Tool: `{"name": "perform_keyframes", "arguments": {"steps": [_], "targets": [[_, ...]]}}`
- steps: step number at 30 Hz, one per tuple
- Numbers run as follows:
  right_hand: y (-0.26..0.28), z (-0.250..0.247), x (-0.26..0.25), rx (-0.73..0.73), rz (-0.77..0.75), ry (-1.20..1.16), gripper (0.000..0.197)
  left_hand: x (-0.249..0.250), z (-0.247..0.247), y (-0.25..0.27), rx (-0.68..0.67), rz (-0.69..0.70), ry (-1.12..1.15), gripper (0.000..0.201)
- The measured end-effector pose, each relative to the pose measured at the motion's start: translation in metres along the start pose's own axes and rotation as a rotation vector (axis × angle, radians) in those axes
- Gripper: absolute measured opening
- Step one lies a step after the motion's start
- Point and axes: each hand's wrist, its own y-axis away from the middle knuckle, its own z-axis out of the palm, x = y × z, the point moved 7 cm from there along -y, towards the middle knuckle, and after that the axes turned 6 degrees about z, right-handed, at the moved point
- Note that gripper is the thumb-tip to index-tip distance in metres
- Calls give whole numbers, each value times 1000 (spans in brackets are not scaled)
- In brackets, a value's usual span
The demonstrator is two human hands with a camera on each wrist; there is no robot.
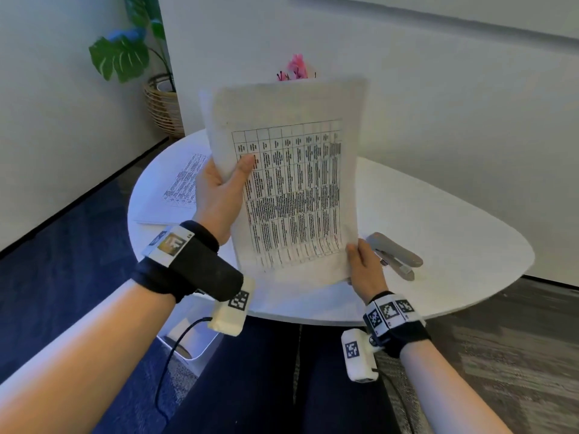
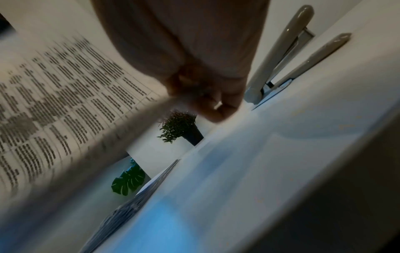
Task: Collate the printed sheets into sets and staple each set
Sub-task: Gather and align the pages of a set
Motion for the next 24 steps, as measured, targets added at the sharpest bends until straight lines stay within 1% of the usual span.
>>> {"name": "perform_keyframes", "arguments": {"steps": [3, 7, 10, 12, 15, 17, 19, 20, 21, 23, 24], "targets": [[2, -10, -5, 80, -75, -22, 24, 1, -3, -4, -10, -8, -27, 33], [6, -18, -10, 93, -130, -56, 17, 6, -3, -10, -30, 6, -44, 33], [12, -23, -10, 88, -140, -127, 17, 19, -2, -16, -4, 70, 2, 21], [16, -24, -7, 70, -108, -183, 16, 31, -1, -18, 1, 138, 21, 22], [19, -24, -3, 20, -117, -162, 16, 46, 5, -18, -66, 237, 28, 28], [16, -24, -2, -11, -103, -115, 13, 53, 13, -14, -128, 284, 30, 27], [11, -27, -9, -13, -74, -131, 9, 58, 21, -9, -185, 323, 26, 25], [9, -29, -16, -12, -68, -172, 12, 60, 25, -7, -211, 339, 29, 25], [7, -31, -25, -2, -63, -210, 18, 62, 28, -5, -237, 357, 36, 26], [4, -38, -47, 10, -65, -299, 43, 68, 36, -2, -275, 395, 37, 28], [2, -40, -60, 3, -77, -353, 48, 72, 40, -1, -288, 413, 30, 29]]}}
